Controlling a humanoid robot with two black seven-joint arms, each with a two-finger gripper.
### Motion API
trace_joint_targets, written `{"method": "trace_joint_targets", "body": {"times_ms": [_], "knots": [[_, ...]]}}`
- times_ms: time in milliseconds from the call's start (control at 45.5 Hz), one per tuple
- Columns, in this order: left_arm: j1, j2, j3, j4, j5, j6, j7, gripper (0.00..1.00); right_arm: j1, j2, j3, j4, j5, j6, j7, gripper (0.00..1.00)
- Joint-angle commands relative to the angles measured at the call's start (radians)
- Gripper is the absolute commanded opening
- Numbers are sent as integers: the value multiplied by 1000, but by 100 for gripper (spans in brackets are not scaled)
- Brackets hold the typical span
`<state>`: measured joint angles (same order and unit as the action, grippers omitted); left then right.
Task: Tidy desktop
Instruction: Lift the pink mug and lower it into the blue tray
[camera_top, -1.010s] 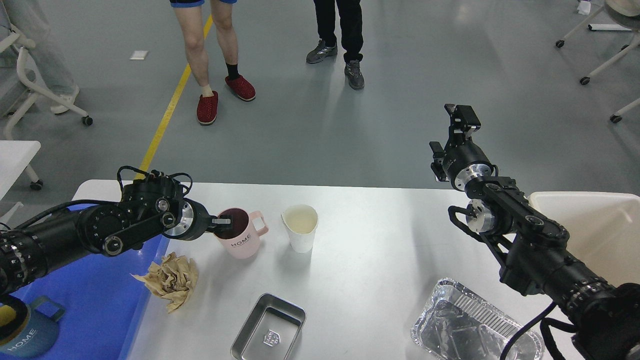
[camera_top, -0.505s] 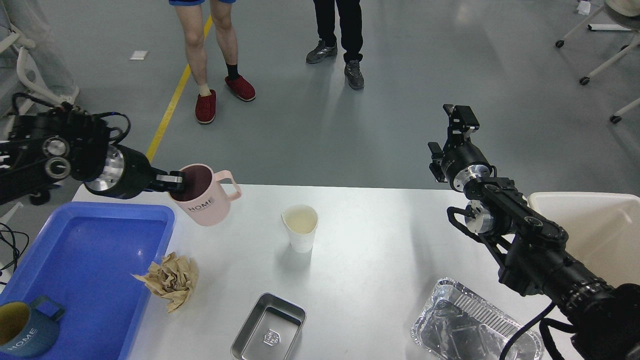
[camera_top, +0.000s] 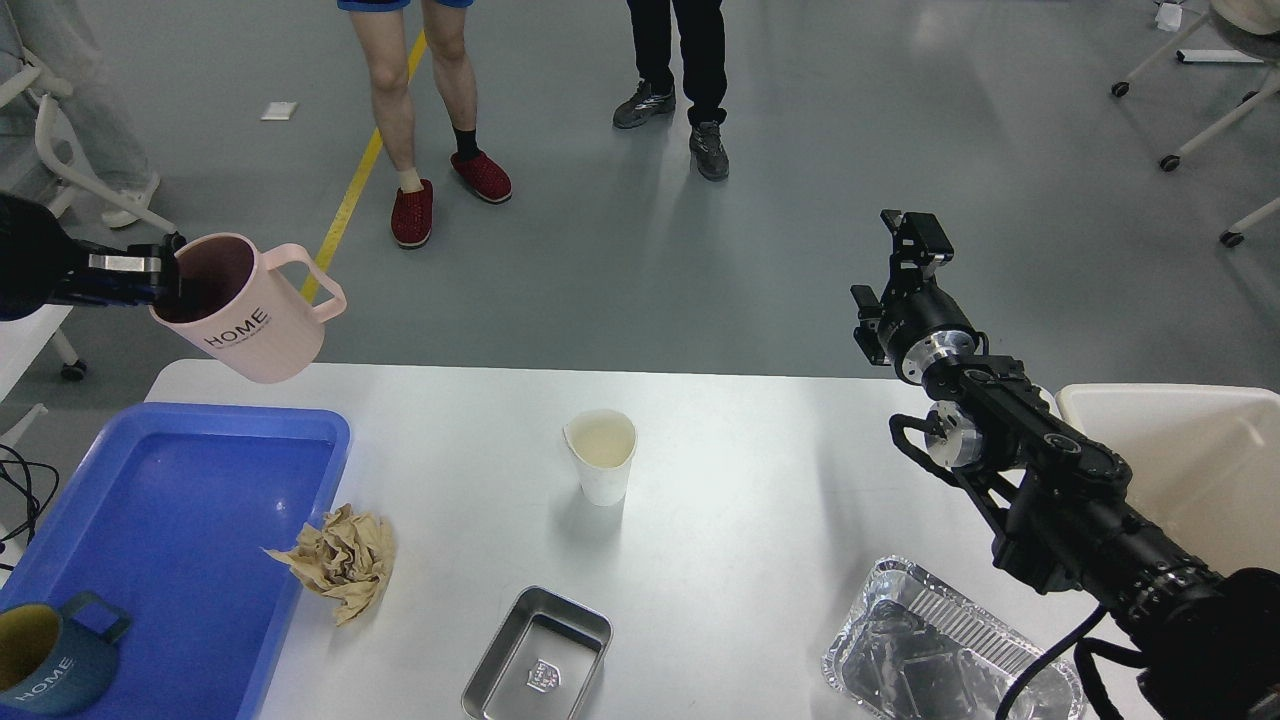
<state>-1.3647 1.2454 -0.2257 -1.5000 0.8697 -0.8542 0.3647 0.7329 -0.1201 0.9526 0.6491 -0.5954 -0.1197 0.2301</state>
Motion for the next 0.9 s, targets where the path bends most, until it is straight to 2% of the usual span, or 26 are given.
{"method": "trace_joint_targets", "body": {"times_ms": [0,198,329,373,505,659,747,879], "knots": [[4,11,-4,-2,-6,-6,2,2,2,0,0,0,0,0,0,100],[36,35,28,-14,-6,1,2,2,-1,0,0,0,0,-3,0,100],[127,68,46,-39,-5,36,-6,2,-1,0,0,0,0,-5,1,100],[211,75,46,-39,-3,73,-7,2,-1,0,0,-2,0,-5,0,100],[352,72,45,-31,-2,153,-13,2,-3,0,0,-2,0,-3,0,100],[487,43,46,-28,-2,289,-55,3,-4,2,0,-2,0,-3,0,100],[545,29,45,-25,0,348,-55,4,-3,3,0,-2,0,-3,0,100],[601,29,48,-19,3,386,-55,4,-4,2,0,-3,0,-3,0,100]]}}
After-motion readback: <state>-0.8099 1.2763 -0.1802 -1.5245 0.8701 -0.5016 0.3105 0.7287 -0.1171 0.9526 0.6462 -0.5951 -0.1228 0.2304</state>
